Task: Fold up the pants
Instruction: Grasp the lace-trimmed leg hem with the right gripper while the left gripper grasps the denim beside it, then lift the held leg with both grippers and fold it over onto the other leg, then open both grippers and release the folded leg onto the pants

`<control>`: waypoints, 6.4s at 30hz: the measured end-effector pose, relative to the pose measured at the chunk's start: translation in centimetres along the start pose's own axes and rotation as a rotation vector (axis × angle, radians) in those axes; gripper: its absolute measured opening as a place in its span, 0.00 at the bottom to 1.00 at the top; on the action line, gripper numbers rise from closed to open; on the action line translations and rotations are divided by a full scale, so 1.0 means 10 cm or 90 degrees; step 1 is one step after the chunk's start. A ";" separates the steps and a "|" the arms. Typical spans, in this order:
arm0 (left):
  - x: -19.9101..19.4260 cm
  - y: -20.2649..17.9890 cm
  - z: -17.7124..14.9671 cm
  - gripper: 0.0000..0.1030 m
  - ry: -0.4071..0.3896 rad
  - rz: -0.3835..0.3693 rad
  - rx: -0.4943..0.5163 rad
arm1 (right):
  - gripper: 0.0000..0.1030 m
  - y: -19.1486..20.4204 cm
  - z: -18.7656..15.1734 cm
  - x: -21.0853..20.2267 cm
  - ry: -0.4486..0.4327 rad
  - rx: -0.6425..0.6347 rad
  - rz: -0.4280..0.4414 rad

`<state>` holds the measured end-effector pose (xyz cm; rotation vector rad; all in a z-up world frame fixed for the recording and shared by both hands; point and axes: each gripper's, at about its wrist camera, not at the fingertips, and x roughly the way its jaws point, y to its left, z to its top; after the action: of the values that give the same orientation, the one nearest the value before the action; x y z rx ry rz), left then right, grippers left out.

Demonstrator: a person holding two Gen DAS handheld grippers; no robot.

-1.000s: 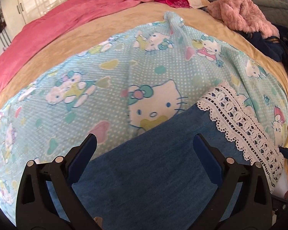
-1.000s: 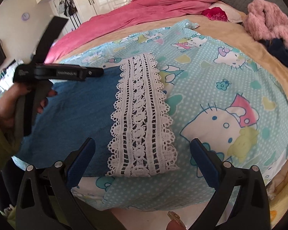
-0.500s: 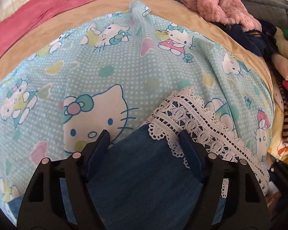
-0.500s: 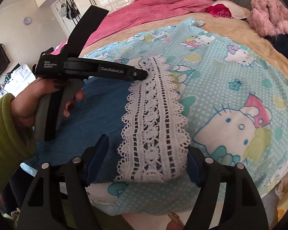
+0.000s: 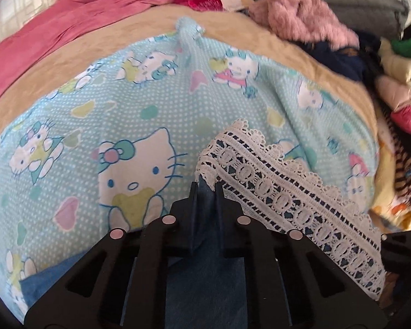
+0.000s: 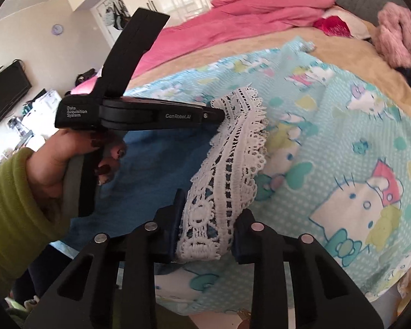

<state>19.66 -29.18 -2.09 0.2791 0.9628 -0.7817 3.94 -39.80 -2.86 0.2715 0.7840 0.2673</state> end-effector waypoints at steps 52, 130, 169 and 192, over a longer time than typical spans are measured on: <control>-1.39 2.17 -1.70 0.28 -0.114 -0.027 -0.471 | 0.58 1.67 0.46 0.53 0.046 -0.216 0.045; -1.76 0.71 -2.68 0.06 -0.021 0.133 -0.364 | 0.77 1.54 -0.17 0.29 0.035 -0.200 0.028; -1.97 0.50 -2.47 0.86 -0.050 0.221 -0.285 | 0.80 1.40 -0.14 0.24 0.069 -0.158 0.042; -2.53 0.85 -2.77 0.91 -0.097 0.288 -0.360 | 0.93 2.09 0.26 0.17 0.014 -0.213 0.069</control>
<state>-0.09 3.62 2.05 -0.0590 0.8931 -0.0988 4.17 -20.13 4.86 -0.0050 0.7344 0.4985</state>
